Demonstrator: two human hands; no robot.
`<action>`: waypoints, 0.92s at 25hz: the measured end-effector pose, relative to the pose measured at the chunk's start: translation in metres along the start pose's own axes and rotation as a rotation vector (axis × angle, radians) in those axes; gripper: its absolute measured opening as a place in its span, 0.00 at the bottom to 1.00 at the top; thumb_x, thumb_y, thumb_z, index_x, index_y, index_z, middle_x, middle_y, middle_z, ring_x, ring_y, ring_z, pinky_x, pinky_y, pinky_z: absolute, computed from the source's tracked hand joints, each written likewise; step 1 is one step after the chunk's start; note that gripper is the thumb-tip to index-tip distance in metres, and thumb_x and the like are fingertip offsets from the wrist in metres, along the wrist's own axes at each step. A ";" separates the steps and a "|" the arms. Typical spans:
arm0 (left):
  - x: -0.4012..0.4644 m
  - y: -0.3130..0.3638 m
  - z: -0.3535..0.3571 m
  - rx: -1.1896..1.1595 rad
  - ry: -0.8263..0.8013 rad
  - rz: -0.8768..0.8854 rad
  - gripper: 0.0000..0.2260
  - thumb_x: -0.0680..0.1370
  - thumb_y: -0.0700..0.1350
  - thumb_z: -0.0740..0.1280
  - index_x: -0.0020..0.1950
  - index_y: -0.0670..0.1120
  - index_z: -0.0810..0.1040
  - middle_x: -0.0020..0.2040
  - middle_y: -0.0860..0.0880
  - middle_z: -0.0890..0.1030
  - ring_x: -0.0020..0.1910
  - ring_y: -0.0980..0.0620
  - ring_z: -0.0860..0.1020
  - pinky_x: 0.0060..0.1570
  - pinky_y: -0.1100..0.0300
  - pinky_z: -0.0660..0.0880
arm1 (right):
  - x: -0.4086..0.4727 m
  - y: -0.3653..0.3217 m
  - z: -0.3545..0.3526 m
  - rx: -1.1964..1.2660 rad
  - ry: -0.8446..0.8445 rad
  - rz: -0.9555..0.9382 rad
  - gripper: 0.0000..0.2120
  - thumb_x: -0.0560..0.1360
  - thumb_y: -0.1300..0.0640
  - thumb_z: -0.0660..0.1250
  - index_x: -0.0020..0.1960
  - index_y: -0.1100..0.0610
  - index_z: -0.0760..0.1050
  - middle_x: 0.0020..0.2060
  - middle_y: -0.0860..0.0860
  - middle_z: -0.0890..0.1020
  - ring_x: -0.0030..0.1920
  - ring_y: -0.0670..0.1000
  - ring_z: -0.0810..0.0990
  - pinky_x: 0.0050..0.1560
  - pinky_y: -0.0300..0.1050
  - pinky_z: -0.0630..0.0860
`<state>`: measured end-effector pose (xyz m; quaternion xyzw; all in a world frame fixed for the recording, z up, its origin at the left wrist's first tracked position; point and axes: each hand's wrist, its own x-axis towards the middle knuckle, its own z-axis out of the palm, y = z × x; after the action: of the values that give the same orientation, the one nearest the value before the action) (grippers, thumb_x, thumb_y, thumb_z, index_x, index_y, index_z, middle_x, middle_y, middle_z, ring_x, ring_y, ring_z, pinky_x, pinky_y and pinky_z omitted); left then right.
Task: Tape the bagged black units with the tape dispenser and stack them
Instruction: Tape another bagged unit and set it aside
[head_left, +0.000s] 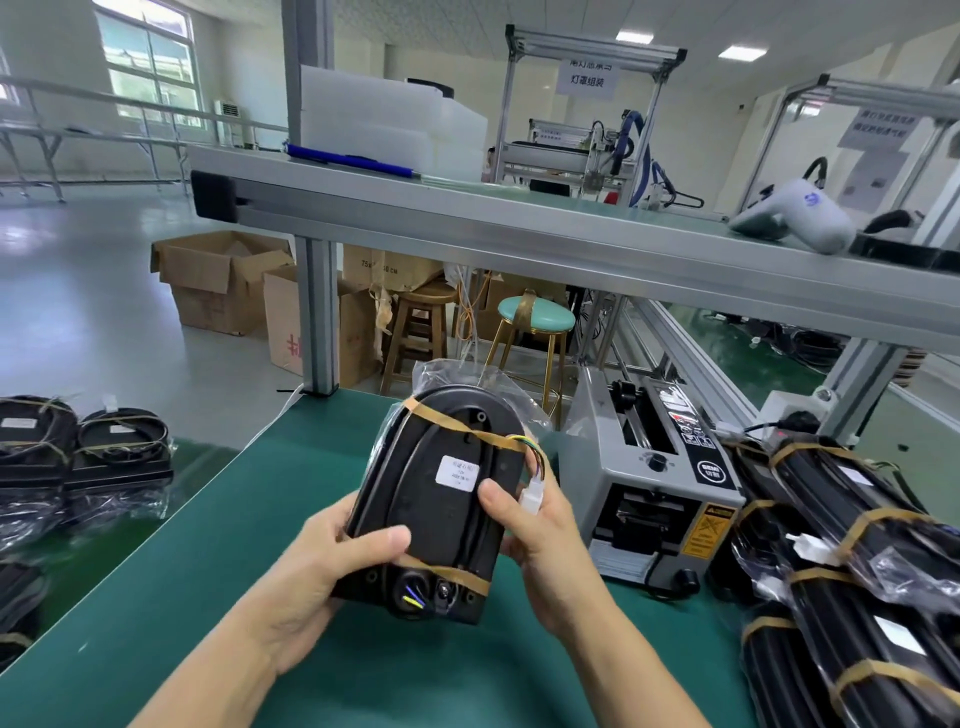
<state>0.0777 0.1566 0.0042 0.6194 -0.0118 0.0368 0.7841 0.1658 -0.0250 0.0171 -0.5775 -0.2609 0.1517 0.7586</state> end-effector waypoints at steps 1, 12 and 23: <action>0.003 0.001 0.000 -0.018 0.110 0.063 0.28 0.61 0.48 0.79 0.60 0.46 0.79 0.51 0.40 0.84 0.44 0.45 0.83 0.39 0.61 0.78 | 0.007 0.001 0.006 -0.014 0.045 0.006 0.33 0.71 0.52 0.73 0.72 0.46 0.65 0.62 0.49 0.80 0.62 0.51 0.79 0.55 0.54 0.80; 0.067 0.034 -0.063 -0.268 0.408 -0.224 0.12 0.64 0.48 0.72 0.45 0.46 0.79 0.40 0.45 0.83 0.34 0.49 0.82 0.48 0.54 0.75 | 0.068 0.027 0.042 0.009 0.017 0.496 0.24 0.76 0.54 0.69 0.69 0.58 0.67 0.51 0.53 0.84 0.42 0.50 0.82 0.41 0.49 0.81; 0.075 0.017 -0.104 0.021 0.280 -0.125 0.13 0.64 0.52 0.74 0.47 0.50 0.83 0.46 0.46 0.84 0.40 0.48 0.83 0.37 0.55 0.79 | 0.104 0.038 0.071 -0.238 0.163 0.540 0.19 0.79 0.41 0.59 0.61 0.55 0.69 0.59 0.53 0.78 0.51 0.55 0.81 0.37 0.50 0.83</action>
<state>0.1485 0.2647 0.0015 0.6159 0.1369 0.0741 0.7723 0.2132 0.0974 0.0178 -0.7211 -0.0523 0.2694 0.6361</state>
